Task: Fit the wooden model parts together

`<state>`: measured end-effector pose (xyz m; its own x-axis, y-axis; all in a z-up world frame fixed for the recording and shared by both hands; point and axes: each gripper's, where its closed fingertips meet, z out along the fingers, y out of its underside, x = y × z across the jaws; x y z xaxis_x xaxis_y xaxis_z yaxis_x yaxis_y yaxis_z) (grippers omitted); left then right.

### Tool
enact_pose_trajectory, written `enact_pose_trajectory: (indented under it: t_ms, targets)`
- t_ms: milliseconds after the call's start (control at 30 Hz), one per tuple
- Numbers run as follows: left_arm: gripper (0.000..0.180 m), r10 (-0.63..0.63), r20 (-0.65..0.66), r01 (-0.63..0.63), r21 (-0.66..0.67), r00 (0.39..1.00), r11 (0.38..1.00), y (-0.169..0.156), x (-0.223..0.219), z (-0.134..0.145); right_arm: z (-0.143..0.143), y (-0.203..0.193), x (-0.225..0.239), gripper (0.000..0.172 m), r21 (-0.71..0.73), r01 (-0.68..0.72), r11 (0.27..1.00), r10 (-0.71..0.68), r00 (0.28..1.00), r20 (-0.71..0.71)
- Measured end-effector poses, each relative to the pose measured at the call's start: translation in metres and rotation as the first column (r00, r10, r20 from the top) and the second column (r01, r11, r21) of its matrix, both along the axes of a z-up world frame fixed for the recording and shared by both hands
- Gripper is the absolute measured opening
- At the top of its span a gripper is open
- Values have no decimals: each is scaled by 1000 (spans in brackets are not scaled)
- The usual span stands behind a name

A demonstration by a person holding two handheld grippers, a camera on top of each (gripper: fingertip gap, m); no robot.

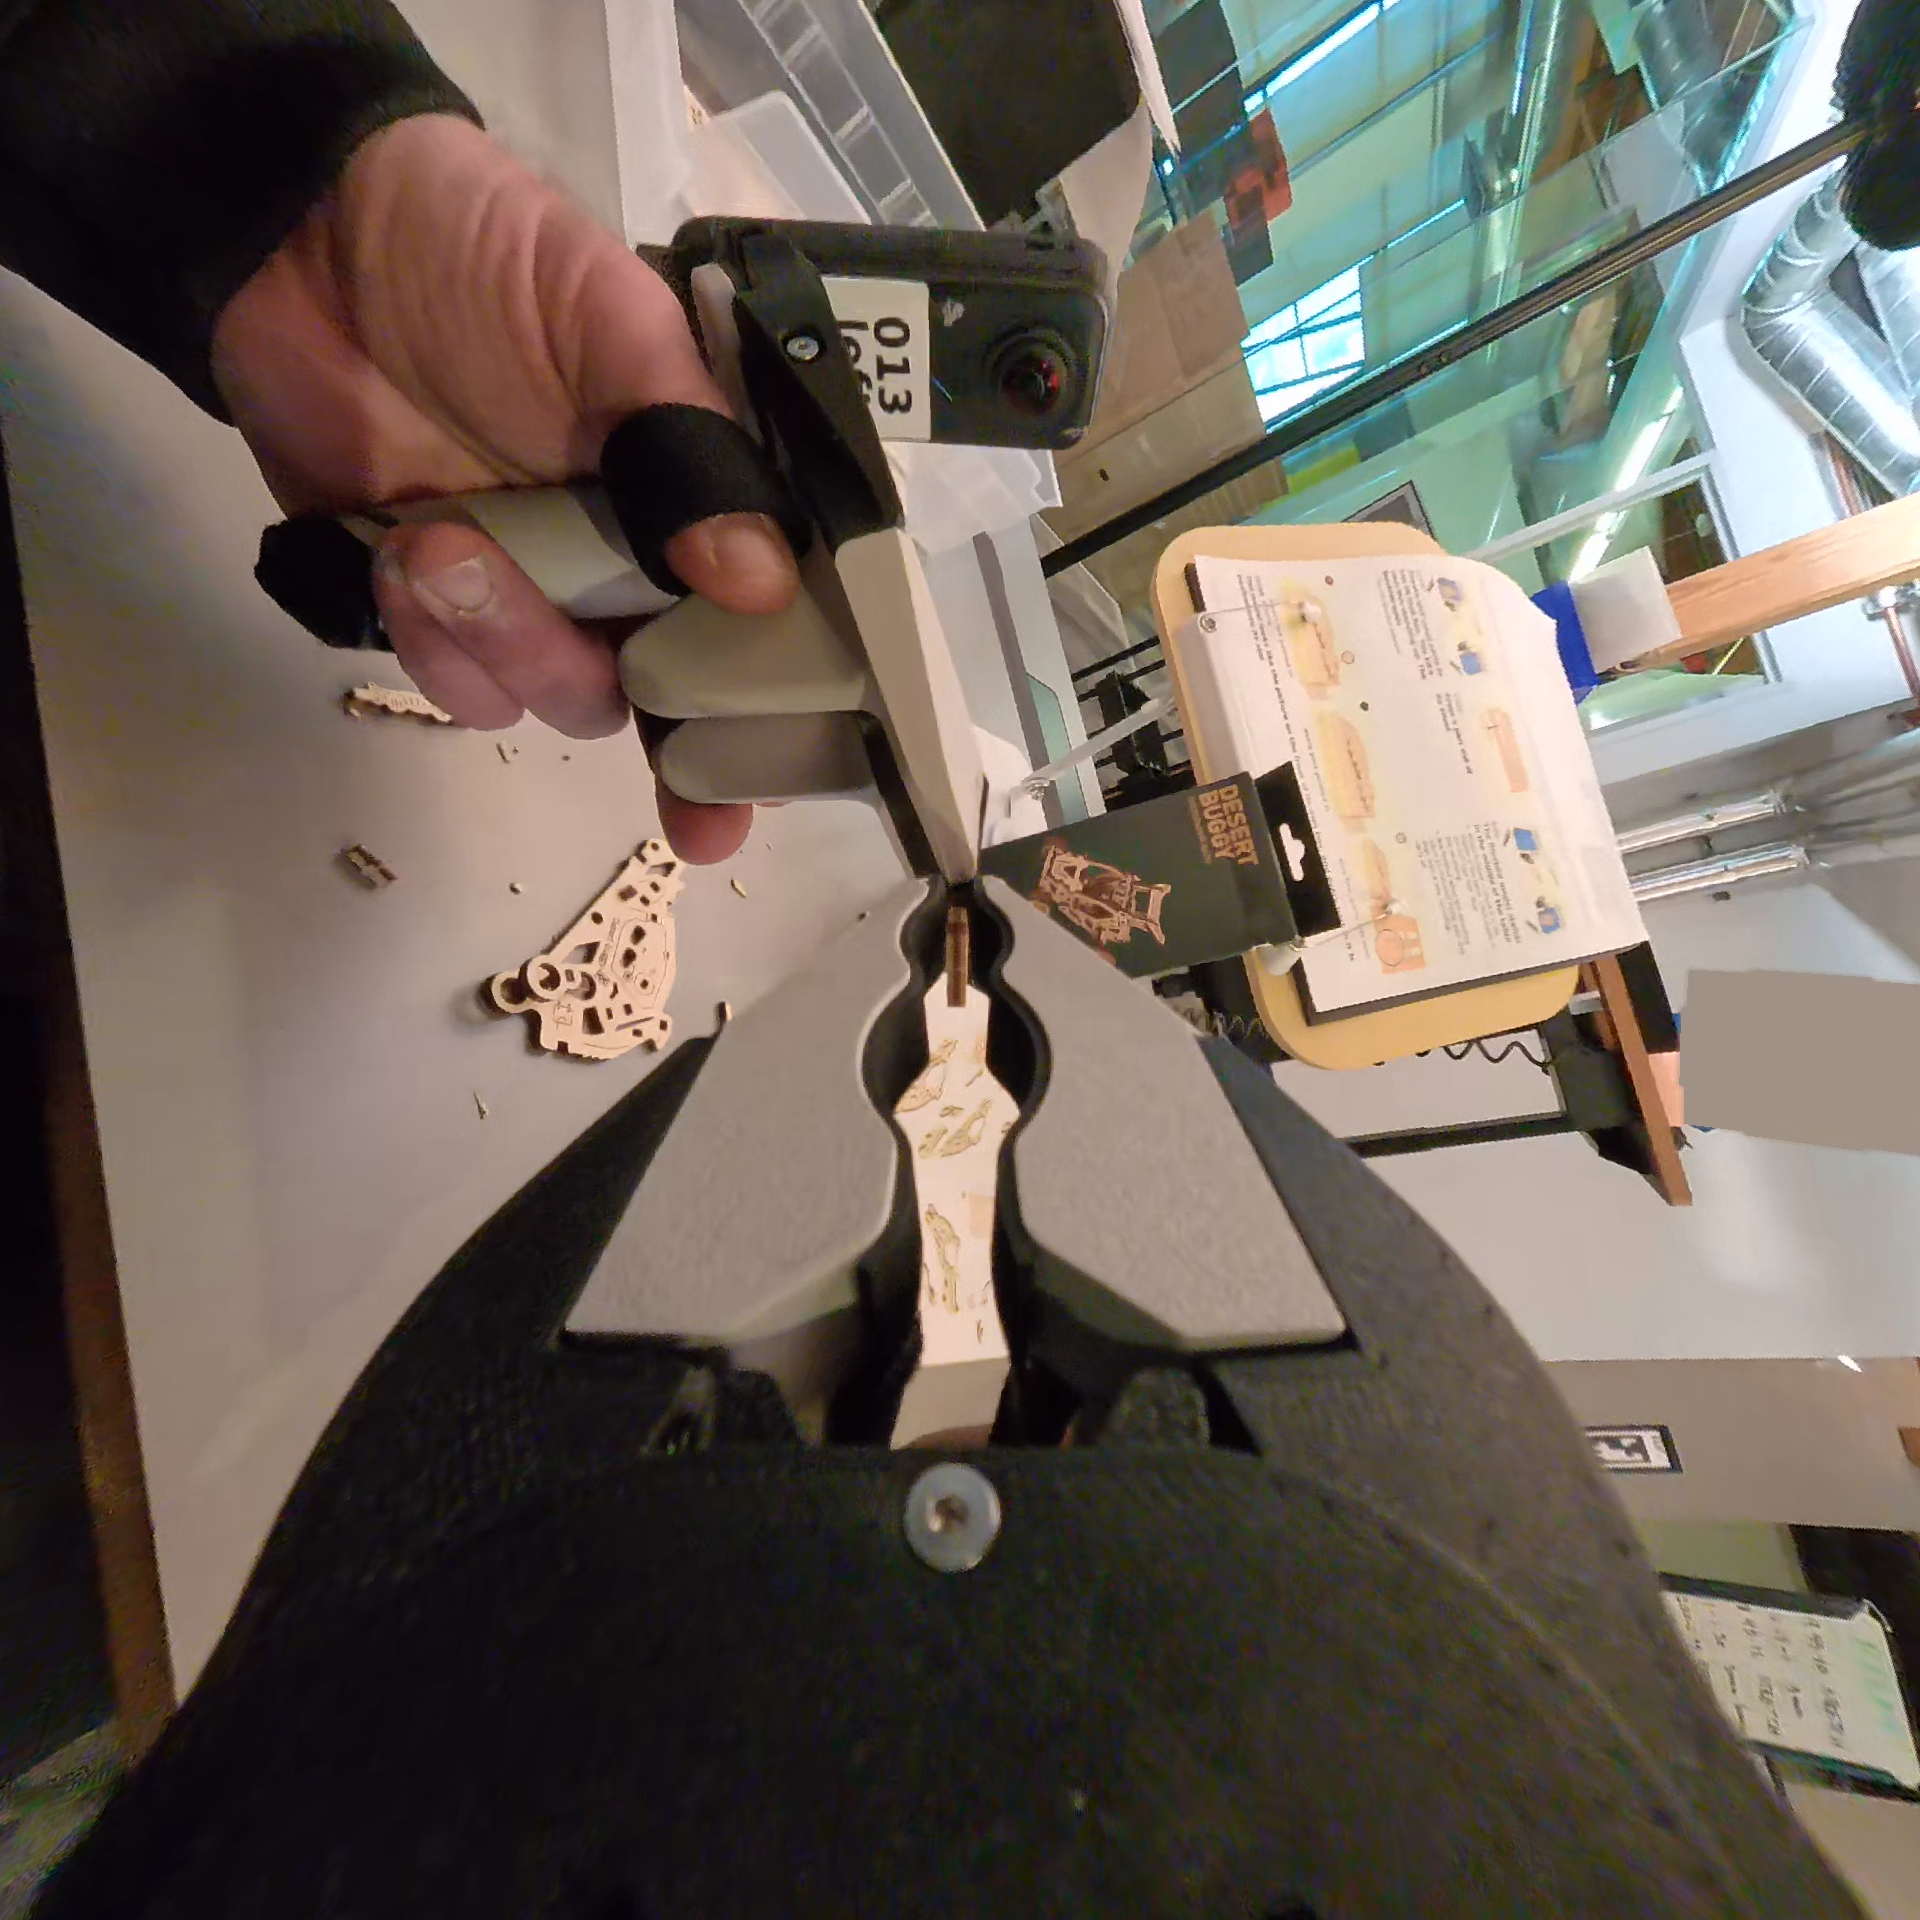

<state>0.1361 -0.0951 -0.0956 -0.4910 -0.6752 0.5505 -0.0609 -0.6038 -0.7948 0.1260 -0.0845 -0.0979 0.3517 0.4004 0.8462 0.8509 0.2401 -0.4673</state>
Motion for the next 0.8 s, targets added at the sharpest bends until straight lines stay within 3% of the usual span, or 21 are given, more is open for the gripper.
enact_pose_trajectory:
  t_ms: [367,567,700,800]
  targets:
    - [6,-69,14,69,6,998,998,13,11,-4,-2,12,14,3,-107,-22,994,3,984,-178]
    - [6,-80,9,79,86,997,993,23,11,-7,2,16,18,9,-170,-62,984,9,955,-296]
    - [6,-140,-1,138,180,990,974,19,6,-8,12,15,23,12,-311,-202,929,12,855,-519]
    - [7,-204,21,194,234,979,953,15,-2,-3,6,12,20,16,-437,-320,840,6,813,-583]
